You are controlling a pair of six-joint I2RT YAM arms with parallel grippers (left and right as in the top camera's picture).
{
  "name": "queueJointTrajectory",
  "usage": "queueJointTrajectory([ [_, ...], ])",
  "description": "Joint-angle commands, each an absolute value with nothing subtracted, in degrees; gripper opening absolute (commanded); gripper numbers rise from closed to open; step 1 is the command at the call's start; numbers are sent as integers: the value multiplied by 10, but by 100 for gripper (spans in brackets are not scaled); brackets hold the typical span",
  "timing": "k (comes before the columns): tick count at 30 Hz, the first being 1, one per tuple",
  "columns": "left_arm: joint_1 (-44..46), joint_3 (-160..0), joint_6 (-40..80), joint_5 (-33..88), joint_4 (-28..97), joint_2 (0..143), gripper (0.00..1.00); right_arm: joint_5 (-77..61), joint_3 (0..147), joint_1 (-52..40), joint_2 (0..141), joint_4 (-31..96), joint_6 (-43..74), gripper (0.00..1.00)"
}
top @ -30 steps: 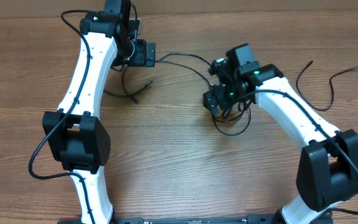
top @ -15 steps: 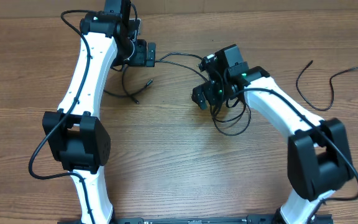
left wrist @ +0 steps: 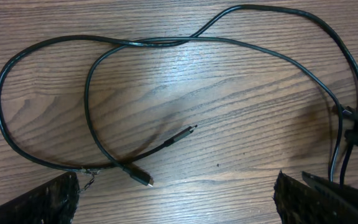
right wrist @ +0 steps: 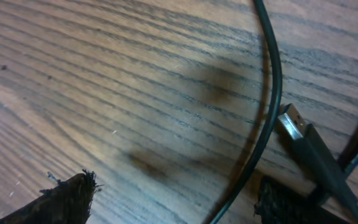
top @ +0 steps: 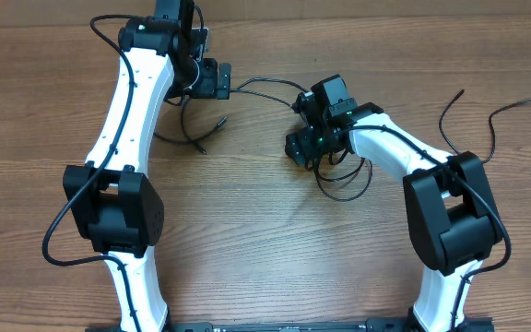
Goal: Untangle cables
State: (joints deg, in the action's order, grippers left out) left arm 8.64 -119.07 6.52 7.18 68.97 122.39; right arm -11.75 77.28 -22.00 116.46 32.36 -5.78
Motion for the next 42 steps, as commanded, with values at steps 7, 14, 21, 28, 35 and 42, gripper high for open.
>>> queueJointTrajectory([
  [7,90,-1189,73,69,689,1218,99,-103,771,-218,1197,298,-42,64],
  [14,90,-1189,73,69,689,1218,99,-101,771,-218,1197,289,-42,25],
  [21,90,-1189,73,69,689,1218,100,-61,771,-218,1197,289,-23,4],
  [28,90,-1189,73,69,689,1218,100,-56,811,-215,1184,333,-4,4],
  [35,90,-1189,73,69,689,1218,100,-53,967,-205,1105,458,-4,4],
  [42,90,-1189,73,69,689,1218,100,-36,1161,-191,1022,502,-4,4],
])
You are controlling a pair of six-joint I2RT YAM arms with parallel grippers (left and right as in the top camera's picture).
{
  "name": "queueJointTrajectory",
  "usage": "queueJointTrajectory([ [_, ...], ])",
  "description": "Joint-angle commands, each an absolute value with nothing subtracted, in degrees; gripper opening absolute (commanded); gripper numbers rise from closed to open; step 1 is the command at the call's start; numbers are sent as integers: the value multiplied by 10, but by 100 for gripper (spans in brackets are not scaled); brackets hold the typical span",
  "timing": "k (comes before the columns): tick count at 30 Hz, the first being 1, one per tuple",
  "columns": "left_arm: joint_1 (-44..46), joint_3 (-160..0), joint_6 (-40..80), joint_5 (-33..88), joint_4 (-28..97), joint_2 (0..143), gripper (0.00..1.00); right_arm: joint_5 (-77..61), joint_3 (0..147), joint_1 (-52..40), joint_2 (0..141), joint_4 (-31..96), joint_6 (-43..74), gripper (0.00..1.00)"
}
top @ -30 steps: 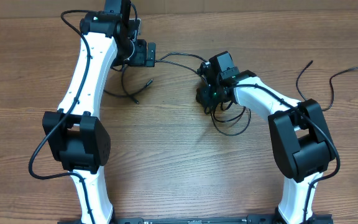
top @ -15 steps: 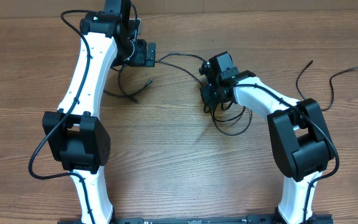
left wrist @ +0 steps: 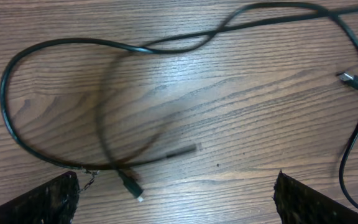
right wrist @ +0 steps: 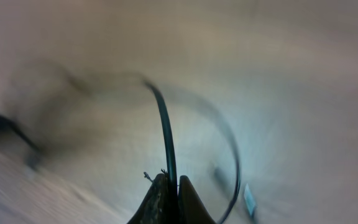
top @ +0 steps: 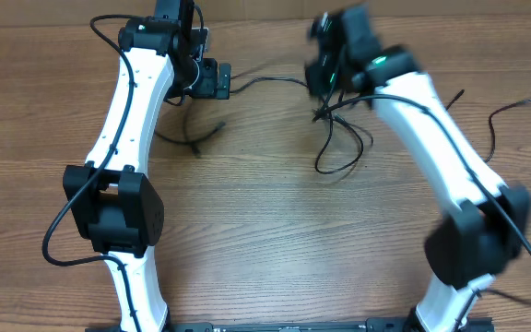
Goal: Untangle cables
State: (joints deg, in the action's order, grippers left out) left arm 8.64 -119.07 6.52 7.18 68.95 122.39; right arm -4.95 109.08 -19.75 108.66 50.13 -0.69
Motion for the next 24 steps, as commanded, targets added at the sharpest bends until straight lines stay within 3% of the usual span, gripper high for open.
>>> queueJointTrajectory([
  [1,90,-1189,73,69,689,1218,99,-31,1190,-190,1012,498,-3,4],
  [10,90,-1189,73,69,689,1218,100,25,1333,-189,969,413,-1,4],
  [24,90,-1189,73,69,689,1218,100,82,1341,-189,978,385,-1,4],
])
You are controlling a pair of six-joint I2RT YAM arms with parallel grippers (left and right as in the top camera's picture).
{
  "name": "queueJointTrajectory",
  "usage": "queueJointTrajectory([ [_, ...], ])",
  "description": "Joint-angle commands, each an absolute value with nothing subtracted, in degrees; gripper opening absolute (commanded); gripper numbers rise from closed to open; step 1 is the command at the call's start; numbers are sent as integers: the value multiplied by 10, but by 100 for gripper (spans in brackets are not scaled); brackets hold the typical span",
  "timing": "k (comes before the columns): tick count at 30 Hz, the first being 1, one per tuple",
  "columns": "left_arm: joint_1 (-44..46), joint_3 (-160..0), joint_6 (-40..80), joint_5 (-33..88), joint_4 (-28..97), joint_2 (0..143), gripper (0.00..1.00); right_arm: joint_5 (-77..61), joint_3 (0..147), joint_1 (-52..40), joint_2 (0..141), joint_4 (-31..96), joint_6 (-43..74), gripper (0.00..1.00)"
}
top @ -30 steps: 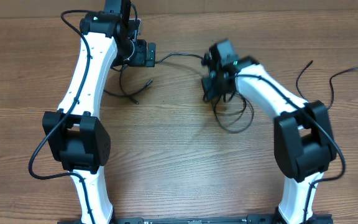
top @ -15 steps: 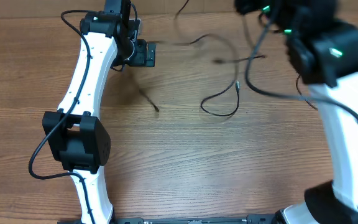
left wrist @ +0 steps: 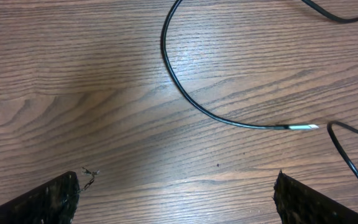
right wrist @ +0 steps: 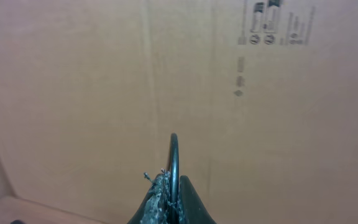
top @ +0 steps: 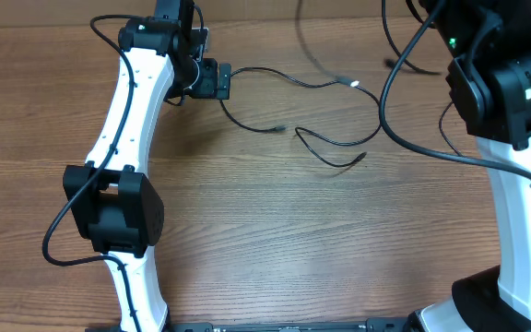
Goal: Untangle cables
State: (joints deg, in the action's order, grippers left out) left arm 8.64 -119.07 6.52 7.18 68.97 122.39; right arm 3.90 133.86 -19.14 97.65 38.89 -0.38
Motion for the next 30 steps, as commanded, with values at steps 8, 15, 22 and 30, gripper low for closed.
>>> queueJointTrajectory([
  [8,90,-1189,73,69,689,1218,100,130,1339,-135,992,384,-4,4],
  [15,90,-1189,73,69,689,1218,99,130,1334,-60,1028,384,-4,4],
  [22,90,-1189,73,69,689,1218,100,128,1334,0,1078,377,-4,4],
  [30,90,-1189,73,69,689,1218,100,35,1334,16,1103,366,-4,4],
])
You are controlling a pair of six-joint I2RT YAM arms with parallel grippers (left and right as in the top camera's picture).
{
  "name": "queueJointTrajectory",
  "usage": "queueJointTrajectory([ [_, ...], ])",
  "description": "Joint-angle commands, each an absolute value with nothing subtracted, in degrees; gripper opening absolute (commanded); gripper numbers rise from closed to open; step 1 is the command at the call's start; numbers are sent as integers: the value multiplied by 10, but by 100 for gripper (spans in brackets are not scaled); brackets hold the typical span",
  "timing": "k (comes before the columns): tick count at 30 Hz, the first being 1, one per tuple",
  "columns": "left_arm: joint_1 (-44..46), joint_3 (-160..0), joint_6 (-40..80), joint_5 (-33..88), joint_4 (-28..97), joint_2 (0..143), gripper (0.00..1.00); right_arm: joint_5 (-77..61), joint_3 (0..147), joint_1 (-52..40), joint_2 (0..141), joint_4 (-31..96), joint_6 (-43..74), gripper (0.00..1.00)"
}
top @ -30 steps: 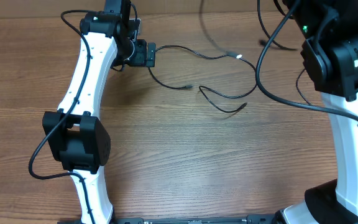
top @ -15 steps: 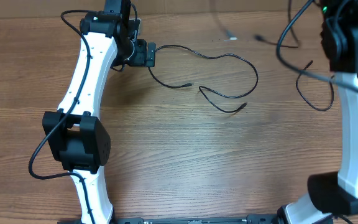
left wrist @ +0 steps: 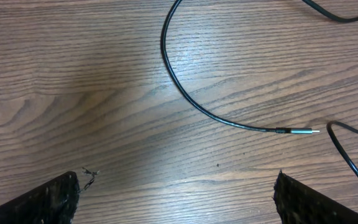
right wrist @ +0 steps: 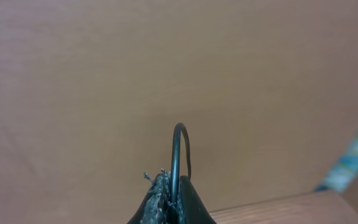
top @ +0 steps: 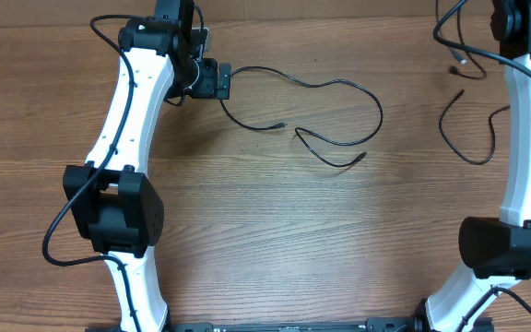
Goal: Untangle cables
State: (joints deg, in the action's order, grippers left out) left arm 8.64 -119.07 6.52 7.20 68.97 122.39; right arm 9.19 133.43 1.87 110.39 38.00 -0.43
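My right gripper (right wrist: 173,194) is shut on a thin black cable (right wrist: 176,149), held high and facing a plain brown wall. In the overhead view that cable (top: 452,51) dangles at the far right top beside the right arm (top: 522,138). A long black cable (top: 358,90) lies looped on the table's middle, and one plug end (top: 280,126) rests near the left arm. My left gripper (left wrist: 176,202) hovers open over the wood, with a cable arc and its silver plug (left wrist: 298,131) lying ahead of it.
Another black cable (top: 457,138) lies curled on the wooden table (top: 247,240) at the right, under the raised right arm. A second cable end (left wrist: 348,152) enters the left wrist view at its right edge. The left arm (top: 132,138) stretches along the table's left side.
My right arm has moved from high over the table's right half to the far right back corner, carrying its cable there. The looped cable has settled flat on the table's middle. The left gripper stayed put.
My right gripper stood open and low at a knot of cables in the table's middle. Then it was shut on one cable and raised, then high above the table with the cables drawn apart. Now its cable hangs far right, apart from the loop on the table.
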Motion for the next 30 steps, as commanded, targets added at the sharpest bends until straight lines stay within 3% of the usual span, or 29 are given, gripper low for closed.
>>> queueJointTrajectory([
  [1,90,-1189,73,69,689,1218,100,24,1334,16,1105,362,-4,4],
  [10,90,-1189,73,69,689,1218,99,62,1333,51,1135,338,-4,4],
  [30,90,-1189,73,69,689,1218,99,77,1333,309,1359,320,1,4],
])
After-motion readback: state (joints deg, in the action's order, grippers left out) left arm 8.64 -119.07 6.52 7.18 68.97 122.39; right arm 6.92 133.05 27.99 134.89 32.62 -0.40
